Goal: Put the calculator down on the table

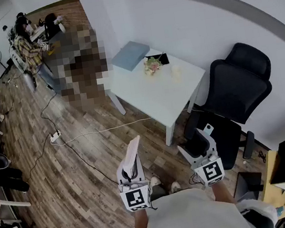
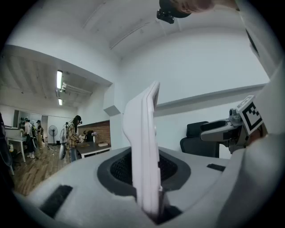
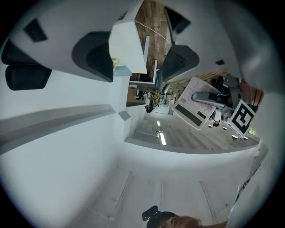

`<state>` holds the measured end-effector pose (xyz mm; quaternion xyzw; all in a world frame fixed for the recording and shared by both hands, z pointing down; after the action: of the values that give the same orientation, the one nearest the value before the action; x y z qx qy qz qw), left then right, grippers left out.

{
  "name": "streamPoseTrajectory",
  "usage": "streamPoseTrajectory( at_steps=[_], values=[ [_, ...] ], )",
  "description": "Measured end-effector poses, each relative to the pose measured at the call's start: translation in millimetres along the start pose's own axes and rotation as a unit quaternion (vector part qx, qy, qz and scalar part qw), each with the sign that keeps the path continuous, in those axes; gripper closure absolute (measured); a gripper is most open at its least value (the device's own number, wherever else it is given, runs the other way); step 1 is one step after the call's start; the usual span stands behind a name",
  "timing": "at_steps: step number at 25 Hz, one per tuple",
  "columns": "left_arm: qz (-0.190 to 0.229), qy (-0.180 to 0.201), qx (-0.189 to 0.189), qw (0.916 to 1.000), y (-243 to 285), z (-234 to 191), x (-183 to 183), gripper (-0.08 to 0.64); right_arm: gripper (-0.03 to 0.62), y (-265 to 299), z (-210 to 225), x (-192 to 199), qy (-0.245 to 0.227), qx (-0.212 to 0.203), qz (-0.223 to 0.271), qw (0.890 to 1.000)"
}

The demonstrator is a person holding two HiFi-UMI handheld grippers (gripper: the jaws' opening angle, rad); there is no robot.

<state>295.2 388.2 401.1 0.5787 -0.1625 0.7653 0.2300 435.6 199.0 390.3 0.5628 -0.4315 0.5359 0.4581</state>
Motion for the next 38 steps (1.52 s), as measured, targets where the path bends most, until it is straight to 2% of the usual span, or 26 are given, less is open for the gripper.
streamPoseTrajectory(
  at_steps=[4, 6, 8, 14, 20, 28, 38],
  values=[
    [-0.025, -0.004, -0.012, 0.9996, -12.0, 5.2, 3.5, 0.468, 0.258, -12.5, 2.8, -4.8, 0.007, -0.004, 0.026, 1.0],
    [-0.013, 0.0, -0.015, 0.9998, -13.8, 8.7, -5.5, 0.468, 0.218, -16.2, 5.9, -5.8, 0.02, -0.008, 0.042, 0.999],
    [0.003, 0.006, -0.014, 0.9999, -14.7, 13.0, -13.7, 0.468, 0.216, -16.9, 8.1, -2.5, 0.021, -0.006, 0.039, 0.999],
    [-0.005, 0.006, -0.024, 0.9997, -8.7, 11.8, -10.5, 0.468, 0.216, -6.7, 10.5, 4.5, 0.019, -0.011, 0.023, 0.999],
    [-0.009, -0.005, -0.024, 0.9997, 10.8, 1.6, -10.2, 0.468, 0.222, 14.9, 13.8, 10.1, 0.028, -0.002, 0.01, 1.0],
    [0.001, 0.005, -0.008, 1.0, 52.0, -24.4, 2.6, 0.468, 0.229, 64.6, 16.5, 8.4, 0.024, 0.005, 0.006, 1.0],
    [0.01, 0.002, 0.007, 0.9999, 101.9, -71.7, 15.0, 0.468, 0.239, 129.8, 12.5, 7.6, 0.017, 0.024, -0.008, 1.0]
  ],
)
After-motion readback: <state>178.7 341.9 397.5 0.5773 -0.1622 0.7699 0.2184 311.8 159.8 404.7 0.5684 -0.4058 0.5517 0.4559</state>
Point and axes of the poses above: the fingertips, and each gripper's own axes: y forward along the fingers, z to its right, x out of its underside, the point moved 4 cm from there along -y, backward along the fingers, and after that the axes turned 9 degrees about y, right-handed, at the moved point
